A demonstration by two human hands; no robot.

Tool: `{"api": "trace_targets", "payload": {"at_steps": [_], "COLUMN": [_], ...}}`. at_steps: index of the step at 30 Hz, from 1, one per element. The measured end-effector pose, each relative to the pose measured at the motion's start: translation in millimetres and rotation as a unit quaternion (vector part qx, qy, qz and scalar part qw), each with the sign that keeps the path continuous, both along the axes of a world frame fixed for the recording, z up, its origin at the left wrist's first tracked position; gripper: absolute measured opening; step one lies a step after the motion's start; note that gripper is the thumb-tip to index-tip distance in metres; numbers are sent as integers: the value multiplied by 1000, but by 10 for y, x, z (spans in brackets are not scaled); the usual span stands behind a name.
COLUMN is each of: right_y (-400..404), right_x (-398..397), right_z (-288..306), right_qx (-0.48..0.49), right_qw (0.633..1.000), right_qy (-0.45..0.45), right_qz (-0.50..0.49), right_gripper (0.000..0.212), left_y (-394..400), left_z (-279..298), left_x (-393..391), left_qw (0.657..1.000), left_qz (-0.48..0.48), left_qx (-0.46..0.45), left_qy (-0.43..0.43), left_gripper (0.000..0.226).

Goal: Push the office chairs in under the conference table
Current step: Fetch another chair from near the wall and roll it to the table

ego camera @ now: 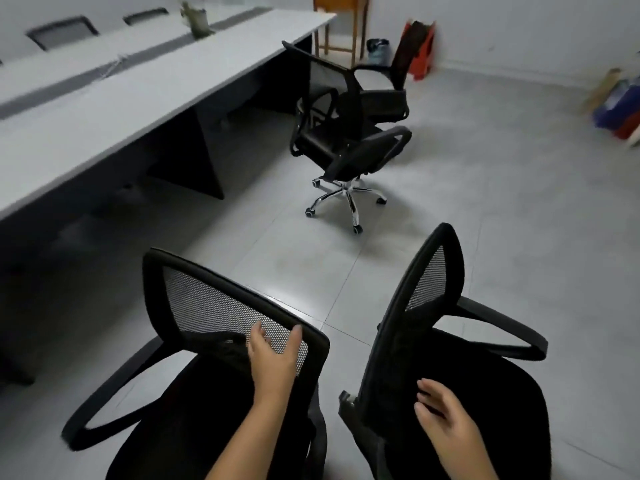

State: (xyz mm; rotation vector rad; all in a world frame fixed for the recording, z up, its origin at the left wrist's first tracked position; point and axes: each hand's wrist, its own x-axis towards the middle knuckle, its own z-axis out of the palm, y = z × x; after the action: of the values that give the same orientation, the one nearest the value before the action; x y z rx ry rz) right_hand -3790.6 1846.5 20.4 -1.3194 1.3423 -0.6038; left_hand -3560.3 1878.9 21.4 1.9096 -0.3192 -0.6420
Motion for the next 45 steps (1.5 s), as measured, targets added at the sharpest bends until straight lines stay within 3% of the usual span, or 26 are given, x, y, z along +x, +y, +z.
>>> {"api": "trace_targets", "payload": {"at_steps": [5, 10, 15, 20, 25, 28, 31, 32, 34, 36, 39, 41, 45], "right_y": [-236, -426, -395, -324, -282, 39, 563, 698, 845, 910, 1060, 1206, 1448], "right_x": [200, 315, 487, 551, 539, 533, 589, 651, 806, 946, 1125, 1183, 1236], "right_z": [-106, -161, -156, -209, -100, 1, -11, -23, -33, -25, 6, -2, -82], "right_qx": [-18, -82, -157, -168, -190, -336, -518, -546, -567, -576, -572, -574, -611], "right_qw": [997, 987, 976, 976, 967, 909, 768, 721, 654, 616, 568, 550, 539], "right_qy": [8, 34, 77, 80, 96, 119, 90, 94, 116, 129, 138, 142, 121], "right_qz": [74, 133, 127, 110, 139, 215, 366, 416, 488, 522, 575, 589, 568], "right_gripper": [32, 35, 44, 48, 49, 43, 47, 50, 54, 44, 49, 49, 45], "left_y": [-489, -429, 166, 1062, 1981, 2248, 2440, 2521, 2733, 2993, 3352, 3533, 3772], "left_z": [39, 31, 4, -41, -37, -45, 21, 56, 52, 20, 10, -7, -62], "left_x": [-134, -145, -467, -889, -1050, -1091, -1142, -1148, -1105, -1021, -853, -748, -521], "left_qw": [991, 989, 990, 978, 966, 938, 893, 886, 860, 827, 803, 804, 810], "left_qz": [58, 63, -36, -160, -160, -98, -62, -61, -63, -28, -15, -19, -23], "left_qx": [110, 126, 125, 128, 165, 265, 349, 350, 364, 372, 396, 394, 372], "left_qy": [-51, -47, -46, -39, -121, -202, -276, -296, -352, -419, -445, -446, -453], "left_gripper": [86, 86, 90, 89, 75, 57, 39, 42, 72, 82, 56, 45, 54]}}
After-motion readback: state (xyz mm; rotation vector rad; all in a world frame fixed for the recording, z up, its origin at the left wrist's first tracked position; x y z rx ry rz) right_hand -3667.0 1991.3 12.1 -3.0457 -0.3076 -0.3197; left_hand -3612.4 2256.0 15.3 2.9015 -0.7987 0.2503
